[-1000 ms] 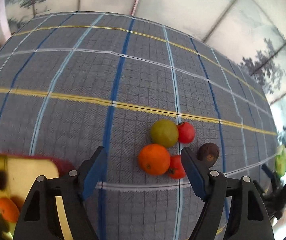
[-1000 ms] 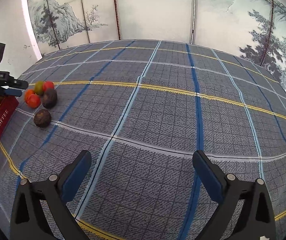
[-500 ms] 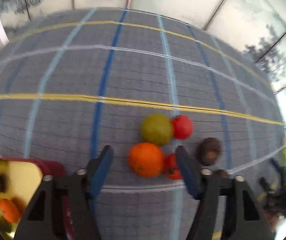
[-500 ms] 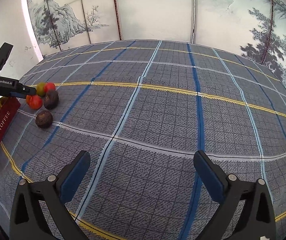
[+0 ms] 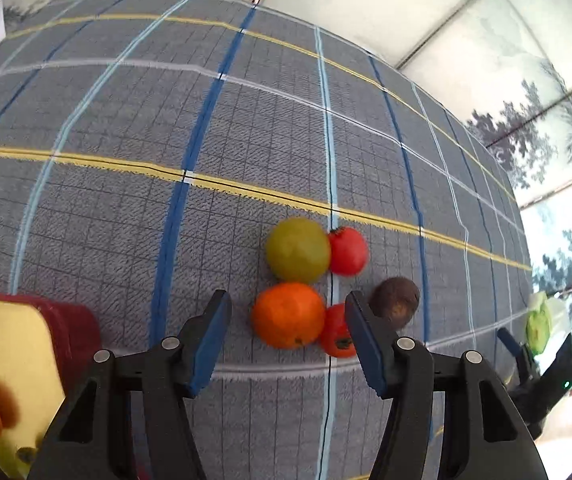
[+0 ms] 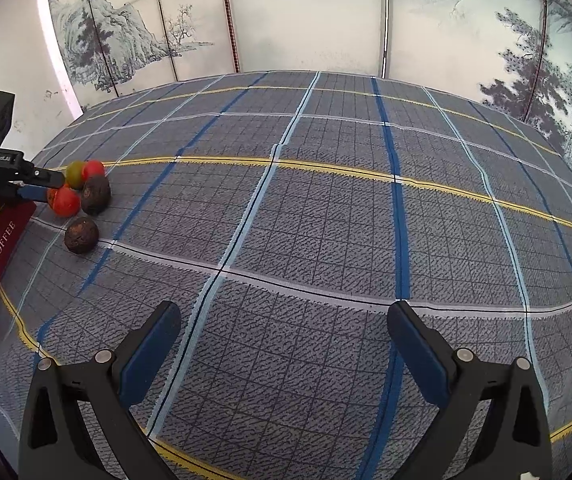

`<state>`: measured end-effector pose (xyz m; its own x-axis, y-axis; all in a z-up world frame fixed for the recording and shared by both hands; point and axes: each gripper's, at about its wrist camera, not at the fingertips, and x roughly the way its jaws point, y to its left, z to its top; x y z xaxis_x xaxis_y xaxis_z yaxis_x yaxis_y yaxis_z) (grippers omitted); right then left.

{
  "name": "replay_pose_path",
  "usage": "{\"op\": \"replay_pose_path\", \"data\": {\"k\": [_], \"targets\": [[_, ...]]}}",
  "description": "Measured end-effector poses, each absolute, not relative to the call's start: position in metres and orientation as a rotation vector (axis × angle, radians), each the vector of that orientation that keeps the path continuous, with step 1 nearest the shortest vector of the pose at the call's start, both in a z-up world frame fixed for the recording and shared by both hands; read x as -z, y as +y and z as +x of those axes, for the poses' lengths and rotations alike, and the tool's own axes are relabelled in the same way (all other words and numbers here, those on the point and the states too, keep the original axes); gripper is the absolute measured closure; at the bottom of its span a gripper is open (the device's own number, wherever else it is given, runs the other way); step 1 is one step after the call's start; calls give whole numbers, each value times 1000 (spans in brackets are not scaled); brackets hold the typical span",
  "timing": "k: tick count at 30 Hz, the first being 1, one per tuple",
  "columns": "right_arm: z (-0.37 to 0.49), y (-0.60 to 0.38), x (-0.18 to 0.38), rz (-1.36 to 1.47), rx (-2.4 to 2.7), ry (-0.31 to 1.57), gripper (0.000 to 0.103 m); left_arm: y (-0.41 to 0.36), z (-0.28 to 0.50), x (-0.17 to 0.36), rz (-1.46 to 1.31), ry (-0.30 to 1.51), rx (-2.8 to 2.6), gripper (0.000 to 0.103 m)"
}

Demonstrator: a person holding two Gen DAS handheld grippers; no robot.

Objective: Organize fruits
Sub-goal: 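Move the left gripper to the fruit group and grasp a red tomato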

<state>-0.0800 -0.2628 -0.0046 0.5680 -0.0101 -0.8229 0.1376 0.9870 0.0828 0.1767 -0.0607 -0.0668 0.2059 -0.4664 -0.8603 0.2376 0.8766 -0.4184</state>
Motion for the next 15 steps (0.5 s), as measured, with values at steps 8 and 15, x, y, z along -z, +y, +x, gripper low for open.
{"op": "replay_pose_path", "data": {"k": [8, 15], "targets": [[-78, -263, 7, 146, 82, 982, 1, -63, 155, 70, -290, 1309, 547, 54], [-77, -265, 9, 156, 77, 991, 1, -62, 112, 44, -255, 1232, 696, 74]]}}
